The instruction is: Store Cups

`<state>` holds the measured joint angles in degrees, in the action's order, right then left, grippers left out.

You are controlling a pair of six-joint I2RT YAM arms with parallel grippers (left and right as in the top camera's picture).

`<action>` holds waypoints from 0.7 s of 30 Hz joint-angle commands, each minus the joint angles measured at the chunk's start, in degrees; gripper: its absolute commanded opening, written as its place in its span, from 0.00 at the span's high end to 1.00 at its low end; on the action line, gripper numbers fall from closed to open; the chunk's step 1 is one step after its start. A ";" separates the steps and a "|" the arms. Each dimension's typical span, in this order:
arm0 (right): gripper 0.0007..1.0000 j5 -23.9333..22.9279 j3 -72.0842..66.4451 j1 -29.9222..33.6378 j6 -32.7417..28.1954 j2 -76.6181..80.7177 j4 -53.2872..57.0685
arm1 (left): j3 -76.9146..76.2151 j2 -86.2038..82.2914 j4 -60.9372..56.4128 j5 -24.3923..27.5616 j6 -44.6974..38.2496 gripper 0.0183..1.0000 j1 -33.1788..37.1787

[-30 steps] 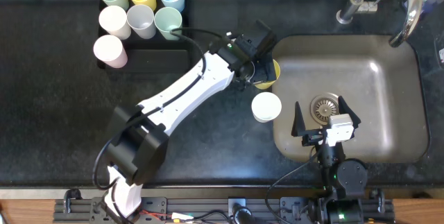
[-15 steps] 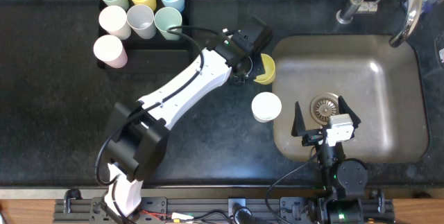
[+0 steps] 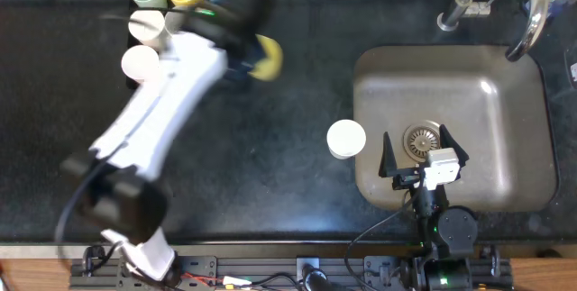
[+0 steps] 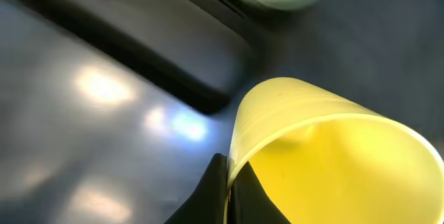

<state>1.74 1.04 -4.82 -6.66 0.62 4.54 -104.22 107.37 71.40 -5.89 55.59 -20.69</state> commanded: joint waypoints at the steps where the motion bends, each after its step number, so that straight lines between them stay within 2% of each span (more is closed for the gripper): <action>1: 0.00 0.57 -0.76 -0.02 -0.02 -0.42 -0.28 | -1.11 -2.78 6.03 -1.86 0.39 0.98 11.76; 5: 0.00 0.57 -0.76 -0.02 -0.02 -0.42 -0.28 | 0.17 -2.75 5.33 0.72 0.44 0.98 17.09; 9: 0.00 0.57 -0.76 -0.02 -0.02 -0.42 -0.28 | 2.03 -2.03 0.63 3.41 0.42 0.98 19.58; 21: 0.00 0.57 -0.76 -0.02 -0.02 -0.42 -0.28 | 2.03 3.28 -0.28 3.48 0.44 0.98 19.69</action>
<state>1.74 1.04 -4.82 -6.68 0.64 4.54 -102.67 108.86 70.76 -2.94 55.57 -1.13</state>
